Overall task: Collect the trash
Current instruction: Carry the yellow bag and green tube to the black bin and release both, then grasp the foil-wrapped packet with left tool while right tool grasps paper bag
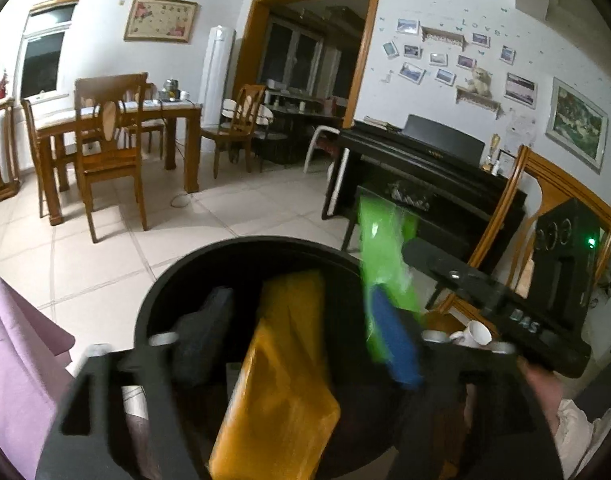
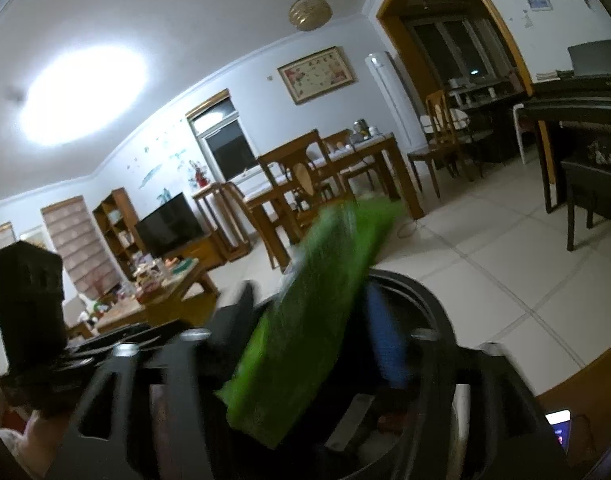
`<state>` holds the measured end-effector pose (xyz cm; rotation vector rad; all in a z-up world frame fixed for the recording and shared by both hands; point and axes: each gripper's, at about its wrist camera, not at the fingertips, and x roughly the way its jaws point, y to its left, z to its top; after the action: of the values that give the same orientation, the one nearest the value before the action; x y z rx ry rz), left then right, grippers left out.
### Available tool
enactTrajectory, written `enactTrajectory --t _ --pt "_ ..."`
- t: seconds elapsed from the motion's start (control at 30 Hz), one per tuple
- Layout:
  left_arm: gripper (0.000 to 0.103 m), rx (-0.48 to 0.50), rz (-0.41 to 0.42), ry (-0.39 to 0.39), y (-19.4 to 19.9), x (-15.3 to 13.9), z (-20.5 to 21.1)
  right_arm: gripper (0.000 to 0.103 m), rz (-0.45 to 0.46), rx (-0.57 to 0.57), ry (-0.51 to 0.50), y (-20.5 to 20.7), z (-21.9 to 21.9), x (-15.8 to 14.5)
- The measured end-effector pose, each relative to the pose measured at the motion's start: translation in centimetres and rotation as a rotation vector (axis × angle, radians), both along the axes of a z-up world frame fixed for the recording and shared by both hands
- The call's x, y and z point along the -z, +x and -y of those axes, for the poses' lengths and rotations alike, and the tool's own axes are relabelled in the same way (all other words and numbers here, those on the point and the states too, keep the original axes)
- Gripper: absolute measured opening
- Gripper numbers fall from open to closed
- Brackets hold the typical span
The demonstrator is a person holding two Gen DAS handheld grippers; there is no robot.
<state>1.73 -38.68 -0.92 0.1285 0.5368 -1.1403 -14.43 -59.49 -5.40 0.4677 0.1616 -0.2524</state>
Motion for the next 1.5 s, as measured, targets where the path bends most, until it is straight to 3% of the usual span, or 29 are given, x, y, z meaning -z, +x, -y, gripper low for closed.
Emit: enactTrajectory --t 0.37,0.53,0.67,0.87,0.93,1.03,1.07,1.17,1.33,1.5 --pt "0.092 -0.062 0.010 -0.019 -0.2 -1.3 -4.0 0.076 -0.007 -0.042 -0.016 -0.1 -1.7 -1.2" --pt "0.092 -0.118 0.018 -0.026 -0.6 -2.1 -8.8 0.078 -0.032 -0.127 -0.040 2.0 -4.9 -2.1" --pt "0.092 -0.209 0.032 -0.010 -0.6 -2.4 -13.6 0.078 -0.069 -0.252 -0.067 4.7 -9.1 -2.9" --pt "0.092 -0.389 -0.011 0.032 0.6 -2.1 -23.8 0.078 -0.177 -0.639 -0.129 9.4 -18.9 -3.4" --pt "0.092 -0.406 -0.019 0.099 1.1 -1.7 -27.0 0.078 -0.231 -0.813 -0.196 10.7 -23.8 -3.3" --pt "0.092 -0.384 0.013 0.265 2.1 -0.7 -31.0 0.077 -0.300 -0.973 -0.360 11.7 -30.2 -3.0" --pt "0.092 -0.377 0.017 0.291 2.5 -0.3 -32.3 0.077 -0.318 -1.042 -0.455 11.9 -33.3 -2.6" --pt "0.092 -0.346 -0.031 0.334 4.3 1.0 -35.3 0.077 -0.345 -1.164 -0.618 12.0 -38.7 -1.0" --pt "0.092 -0.266 -0.061 0.395 5.6 3.5 -36.6 0.077 -0.421 -1.298 -0.770 14.1 -44.4 1.2" --pt "0.092 -0.219 0.007 0.472 5.2 5.3 -36.7 0.077 -0.499 -1.340 -0.878 15.6 -46.5 2.9"
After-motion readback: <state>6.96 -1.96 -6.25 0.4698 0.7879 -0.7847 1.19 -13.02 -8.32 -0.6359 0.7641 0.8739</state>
